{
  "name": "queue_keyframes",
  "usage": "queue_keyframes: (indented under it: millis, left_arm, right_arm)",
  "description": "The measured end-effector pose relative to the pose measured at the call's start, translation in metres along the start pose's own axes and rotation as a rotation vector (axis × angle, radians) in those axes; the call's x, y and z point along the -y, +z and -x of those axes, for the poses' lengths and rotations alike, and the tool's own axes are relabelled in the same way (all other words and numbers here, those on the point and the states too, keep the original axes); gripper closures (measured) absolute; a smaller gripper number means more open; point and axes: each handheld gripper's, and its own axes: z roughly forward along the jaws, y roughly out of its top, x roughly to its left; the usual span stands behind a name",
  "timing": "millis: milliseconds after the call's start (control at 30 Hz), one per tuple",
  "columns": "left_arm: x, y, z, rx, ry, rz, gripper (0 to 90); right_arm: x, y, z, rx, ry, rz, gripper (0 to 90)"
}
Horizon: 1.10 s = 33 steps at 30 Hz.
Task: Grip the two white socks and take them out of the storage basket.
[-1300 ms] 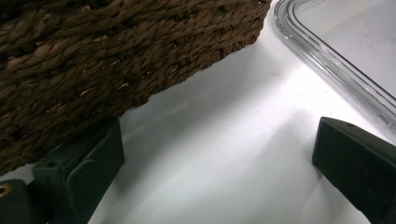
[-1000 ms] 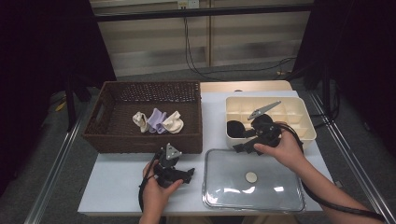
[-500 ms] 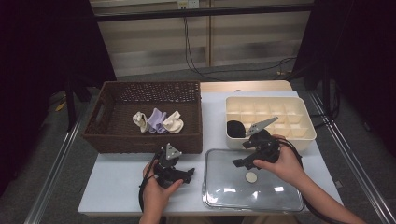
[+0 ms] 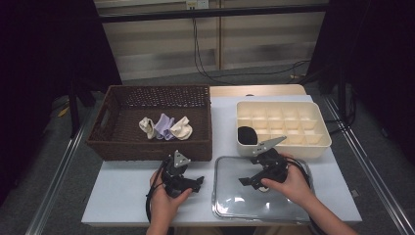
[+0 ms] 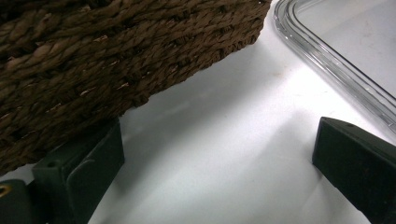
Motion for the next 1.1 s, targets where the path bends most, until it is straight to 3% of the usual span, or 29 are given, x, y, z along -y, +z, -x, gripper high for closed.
queue_keyframes:
  millis: [467, 733, 900, 1033, 1100]
  left_arm:
    - [0.0, 0.0, 0.0, 0.0, 0.0, 0.0, 1.8]
    - [0.0, 0.0, 0.0, 0.0, 0.005, -0.003, 1.8]
    - [0.0, 0.0, 0.0, 0.0, 0.006, -0.004, 1.8]
    - [0.0, 0.0, 0.0, -0.001, 0.008, -0.006, 1.8]
    - [0.0, -0.001, -0.001, -0.002, 0.009, -0.008, 1.8]
  right_arm:
    - [0.011, 0.023, -0.01, -0.006, -0.026, 0.018, 4.7]
    - [0.017, 0.029, -0.017, 0.042, -0.083, 0.059, 1.6]
    - [0.018, 0.031, -0.02, 0.064, -0.102, 0.055, 0.9]
    - [0.018, 0.033, -0.024, 0.11, -0.119, 0.041, 0.0]
    - [0.018, 0.033, -0.024, 0.106, -0.123, 0.044, 0.0]
